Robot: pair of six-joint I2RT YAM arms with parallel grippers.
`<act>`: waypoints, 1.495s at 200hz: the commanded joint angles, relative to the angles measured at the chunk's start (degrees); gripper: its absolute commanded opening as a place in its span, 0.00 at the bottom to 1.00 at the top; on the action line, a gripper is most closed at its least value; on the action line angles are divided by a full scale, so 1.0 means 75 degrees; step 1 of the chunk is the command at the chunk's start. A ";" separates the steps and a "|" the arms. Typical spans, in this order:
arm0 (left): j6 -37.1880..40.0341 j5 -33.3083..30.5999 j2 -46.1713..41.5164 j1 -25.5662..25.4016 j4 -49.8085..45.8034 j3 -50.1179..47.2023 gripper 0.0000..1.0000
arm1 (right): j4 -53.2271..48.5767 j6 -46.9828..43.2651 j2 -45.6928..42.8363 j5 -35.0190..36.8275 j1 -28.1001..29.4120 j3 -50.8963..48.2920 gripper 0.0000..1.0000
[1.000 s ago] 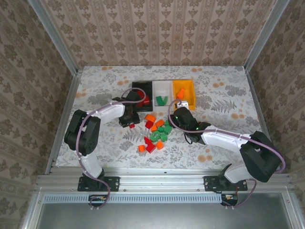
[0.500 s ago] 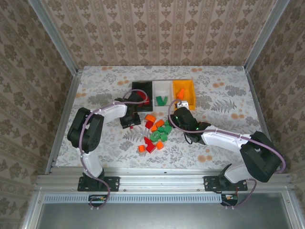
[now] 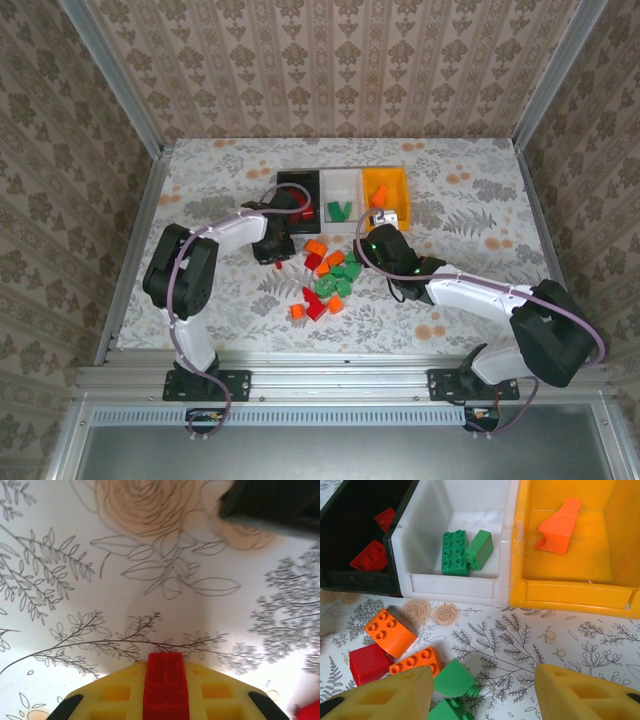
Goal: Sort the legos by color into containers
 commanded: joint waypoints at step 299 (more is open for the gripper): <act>0.2169 0.0781 -0.3300 -0.3248 0.0560 -0.2764 0.69 | 0.0070 -0.0039 -0.0379 0.0935 -0.0024 -0.0210 0.59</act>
